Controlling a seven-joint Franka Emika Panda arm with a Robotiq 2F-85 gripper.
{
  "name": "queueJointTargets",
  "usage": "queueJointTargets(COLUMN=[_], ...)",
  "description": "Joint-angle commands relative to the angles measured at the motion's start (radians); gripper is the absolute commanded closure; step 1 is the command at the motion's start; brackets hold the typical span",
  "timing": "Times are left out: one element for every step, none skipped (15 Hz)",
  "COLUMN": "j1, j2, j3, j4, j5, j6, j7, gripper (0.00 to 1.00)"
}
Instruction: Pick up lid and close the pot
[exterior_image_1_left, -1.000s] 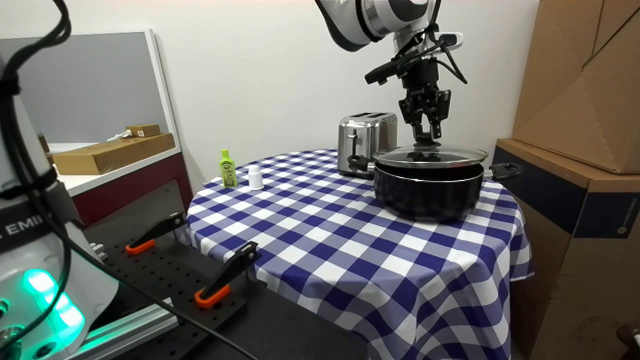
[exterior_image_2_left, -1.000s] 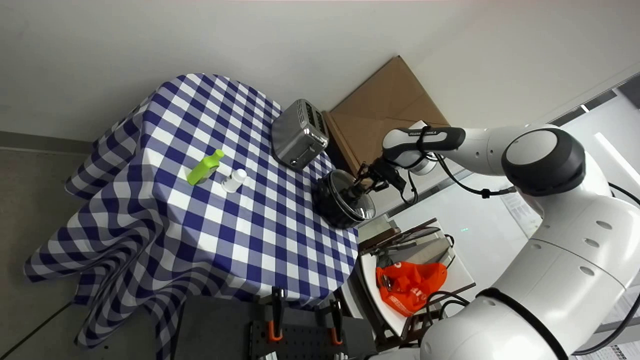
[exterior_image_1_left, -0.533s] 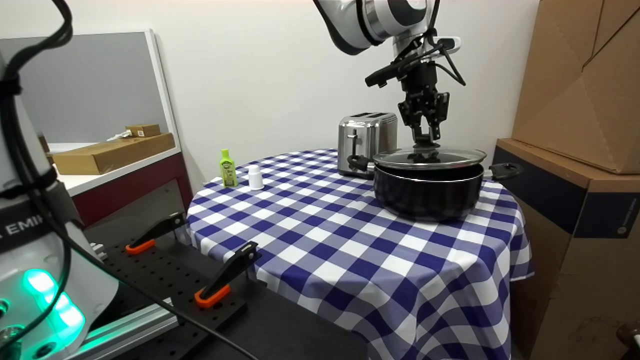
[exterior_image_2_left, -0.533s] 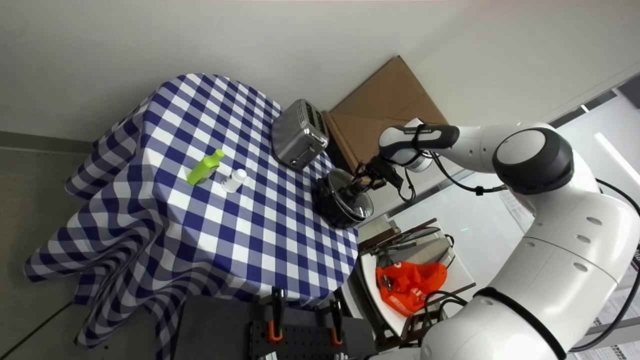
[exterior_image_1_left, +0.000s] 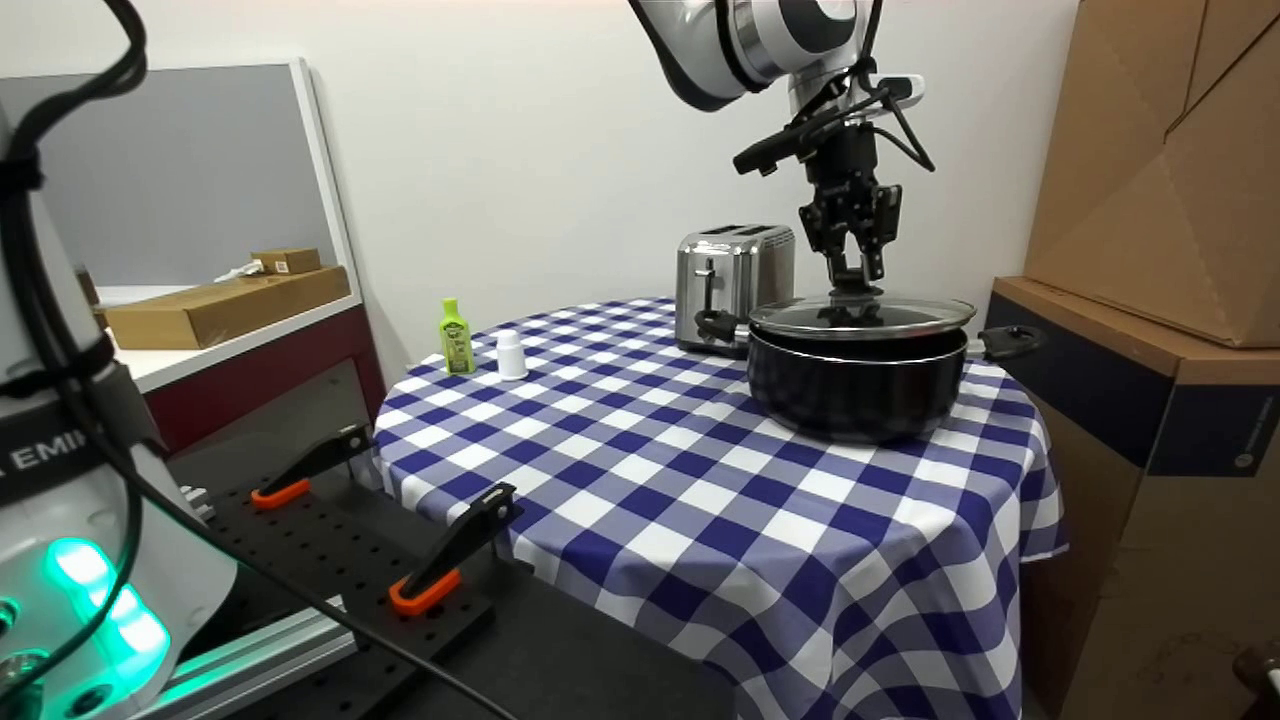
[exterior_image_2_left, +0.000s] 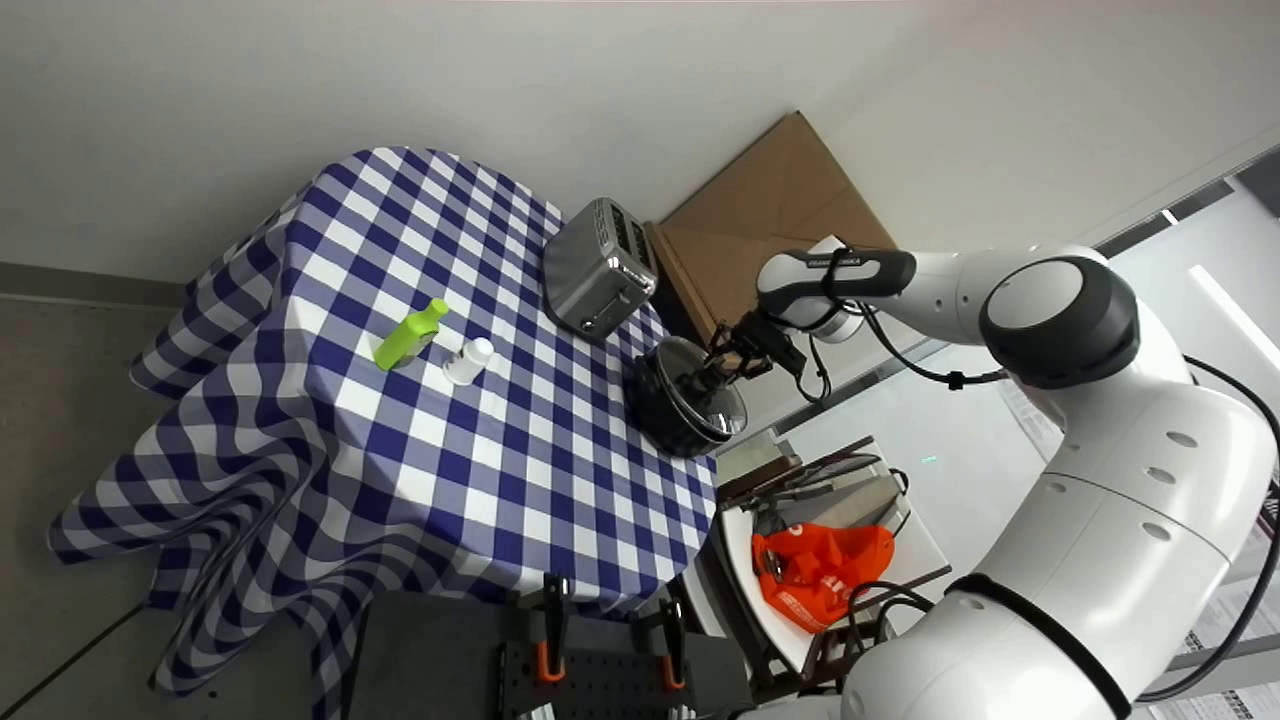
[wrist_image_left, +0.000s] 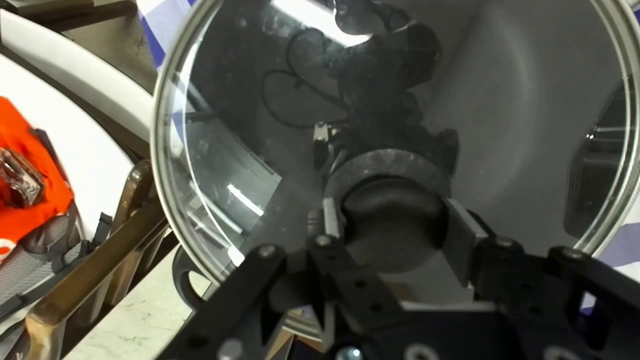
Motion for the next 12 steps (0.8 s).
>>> queueJointTargets(j1=[0.018,0.018,0.018,0.016,0.013,0.012,0.007,0.005,0.003,0.001,-0.001,-0.001], j2=[0.015,0.013,0.011,0.008,0.004,0.000,-0.006,-0.009,-0.012,-0.015,-0.016,-0.017], j3=[-0.013,-0.012,-0.011,-0.007,-0.003,-0.001,0.005,0.009,0.012,0.015,0.015,0.015], j4=[0.019,0.013,0.007,0.001,-0.008,-0.015,-0.025,-0.032,-0.041,-0.048,-0.055,-0.061], j5=[0.011,0.012,0.013,0.020,0.028,0.035,0.050,0.063,0.078,0.092,0.102,0.112], j6=[-0.014,-0.006,0.004,0.012,0.022,0.031,0.040,0.048,0.059,0.069,0.081,0.091], j7=[-0.018,-0.017,-0.013,-0.014,-0.014,-0.014,-0.016,-0.018,-0.021,-0.023,-0.025,-0.027], gripper=[0.75,0.75,0.75,0.75,0.75,0.75,0.75,0.75,0.75,0.75,0.75,0.75])
